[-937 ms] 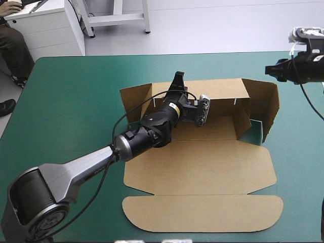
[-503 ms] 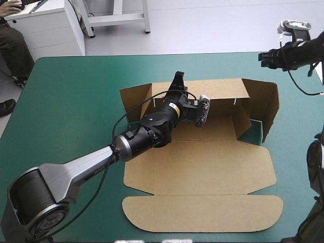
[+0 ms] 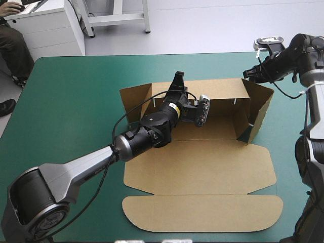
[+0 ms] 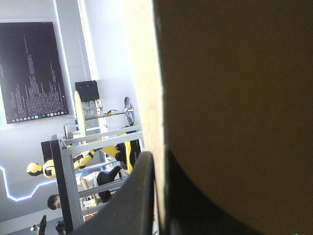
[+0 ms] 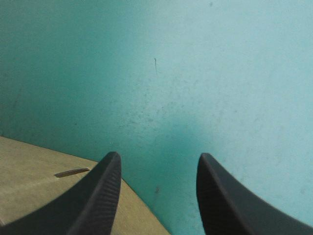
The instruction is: Fold the box
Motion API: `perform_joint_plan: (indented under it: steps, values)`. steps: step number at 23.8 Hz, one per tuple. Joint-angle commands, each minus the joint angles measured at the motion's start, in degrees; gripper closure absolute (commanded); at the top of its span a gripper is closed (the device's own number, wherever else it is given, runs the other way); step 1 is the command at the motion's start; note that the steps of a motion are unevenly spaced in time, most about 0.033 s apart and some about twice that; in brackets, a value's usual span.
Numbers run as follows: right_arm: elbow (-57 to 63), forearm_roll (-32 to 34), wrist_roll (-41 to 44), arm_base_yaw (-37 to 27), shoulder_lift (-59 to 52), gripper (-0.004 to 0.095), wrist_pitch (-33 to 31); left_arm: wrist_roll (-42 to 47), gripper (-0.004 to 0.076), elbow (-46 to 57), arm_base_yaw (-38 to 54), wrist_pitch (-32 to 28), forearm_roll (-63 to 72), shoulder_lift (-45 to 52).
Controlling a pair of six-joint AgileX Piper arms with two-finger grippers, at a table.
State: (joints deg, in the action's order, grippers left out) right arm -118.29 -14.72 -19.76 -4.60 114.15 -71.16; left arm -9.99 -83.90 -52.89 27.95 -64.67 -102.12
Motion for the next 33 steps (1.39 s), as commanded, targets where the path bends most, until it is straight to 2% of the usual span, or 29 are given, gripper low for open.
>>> perform_joint_plan:
  steps: [1, 7, 12, 16, 24, 30, 33]
  values:
    - [-1.76, 0.23, 2.69, -0.26, -3.19, 0.0465, -0.68, -0.06, 0.0734, -0.75, -0.83, -0.05, 0.19, 2.17]
    - [-0.06, 0.56, 6.45, -0.26, -3.32, 0.0464, -0.68, -0.06, 0.0734, -0.75, -0.83, 0.74, 0.31, 2.17]
    - [12.15, 0.56, 1.79, -0.26, -7.53, 0.0464, -0.68, -0.06, 0.0734, -0.75, -0.83, 1.4, 0.31, 2.17]
    - [16.36, 0.03, 0.46, -0.26, -10.13, 0.0464, -0.68, -0.06, 0.0734, -0.75, -0.83, 1.4, 0.31, 2.17]
    - [17.54, -1.19, 0.56, -0.26, -14.79, 0.0464, -0.68, 0.17, 0.0734, -0.75, -0.83, 1.4, 0.31, 2.17]
    - [18.14, -8.41, -0.32, -0.26, -16.97, 0.0464, -0.68, 0.17, 0.0734, -0.75, -0.83, 1.49, 0.31, 2.17]
    - [19.68, -7.3, -0.54, -0.26, -18.89, 0.0464, -0.68, 0.17, 0.0734, -0.75, -0.72, 1.62, 0.43, 2.17]
